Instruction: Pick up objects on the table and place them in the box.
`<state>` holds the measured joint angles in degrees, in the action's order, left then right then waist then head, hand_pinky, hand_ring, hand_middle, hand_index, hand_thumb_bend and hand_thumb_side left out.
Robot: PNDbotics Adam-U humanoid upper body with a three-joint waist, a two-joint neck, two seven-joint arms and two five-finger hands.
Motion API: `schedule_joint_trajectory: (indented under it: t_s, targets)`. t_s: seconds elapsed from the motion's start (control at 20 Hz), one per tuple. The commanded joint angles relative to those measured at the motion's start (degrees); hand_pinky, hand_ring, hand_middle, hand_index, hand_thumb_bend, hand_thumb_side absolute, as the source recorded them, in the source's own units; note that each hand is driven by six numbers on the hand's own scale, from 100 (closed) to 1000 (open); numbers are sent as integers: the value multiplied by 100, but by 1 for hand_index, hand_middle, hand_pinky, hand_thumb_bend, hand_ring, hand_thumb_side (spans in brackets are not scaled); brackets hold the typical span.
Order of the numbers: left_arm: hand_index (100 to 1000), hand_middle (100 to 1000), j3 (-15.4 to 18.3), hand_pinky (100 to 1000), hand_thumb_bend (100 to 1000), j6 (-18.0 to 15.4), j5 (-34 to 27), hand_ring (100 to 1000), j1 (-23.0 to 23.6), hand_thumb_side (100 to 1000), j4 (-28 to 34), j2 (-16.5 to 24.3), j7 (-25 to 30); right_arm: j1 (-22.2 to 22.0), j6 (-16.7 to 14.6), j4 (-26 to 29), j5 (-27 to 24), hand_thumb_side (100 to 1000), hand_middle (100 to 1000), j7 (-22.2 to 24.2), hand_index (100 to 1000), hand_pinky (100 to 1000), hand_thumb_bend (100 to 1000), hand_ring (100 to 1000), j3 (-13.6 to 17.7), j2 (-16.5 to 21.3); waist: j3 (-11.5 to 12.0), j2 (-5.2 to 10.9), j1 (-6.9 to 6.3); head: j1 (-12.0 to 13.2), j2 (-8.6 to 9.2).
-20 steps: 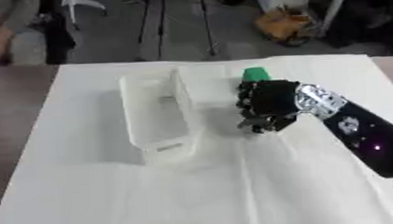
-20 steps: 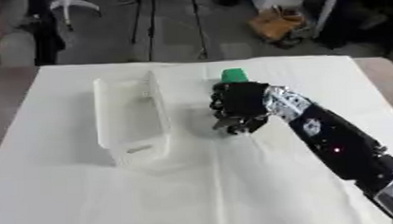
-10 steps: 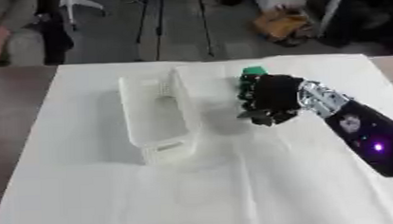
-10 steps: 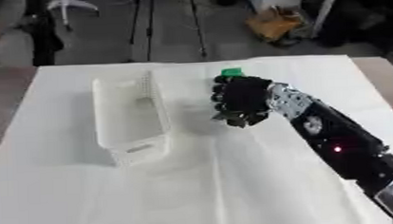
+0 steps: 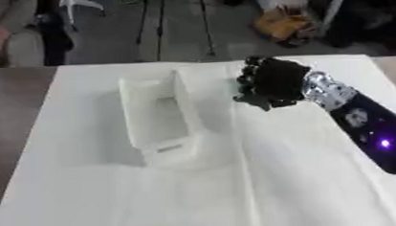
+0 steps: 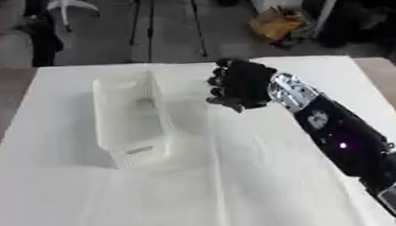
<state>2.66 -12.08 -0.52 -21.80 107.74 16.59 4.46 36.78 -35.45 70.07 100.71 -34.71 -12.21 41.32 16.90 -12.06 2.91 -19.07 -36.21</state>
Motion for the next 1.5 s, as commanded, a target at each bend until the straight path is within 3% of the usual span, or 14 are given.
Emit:
schedule_joint_trajectory:
  t_s: [0.05, 0.45, 0.65, 1.0, 1.5]
  targets:
    - [933, 985, 38, 542, 470, 0, -28, 938, -66, 1000, 96, 100, -11, 183, -1652, 244, -227, 162, 356, -1723, 503, 425, 418, 310, 130, 188, -6, 128, -70, -1, 43]
    - [932, 984, 28, 542, 470, -2, -36, 938, -69, 1000, 96, 95, -10, 536, -1652, 492, -887, 100, 322, -1623, 493, 410, 395, 276, 1, -23, 18, 154, -93, -34, 42]
    - [932, 984, -1, 541, 470, -2, -52, 938, -88, 1000, 92, 81, 13, 749, -1652, 275, -1239, 100, 286, -1556, 487, 396, 382, 240, -192, -349, 52, 164, -115, -81, 39]
    - [932, 984, -17, 542, 470, -6, -70, 939, -111, 1000, 93, 73, 22, 975, -1652, 210, -1819, 100, 249, -1137, 489, 386, 304, 208, -544, -755, 109, 170, -124, -128, 38]
    - [931, 983, -44, 544, 473, -8, -87, 939, -136, 1000, 102, 70, 30, 1299, -1652, 505, -2625, 100, 267, -351, 507, 413, 310, 256, -846, -1021, 208, 216, -105, -197, 25]
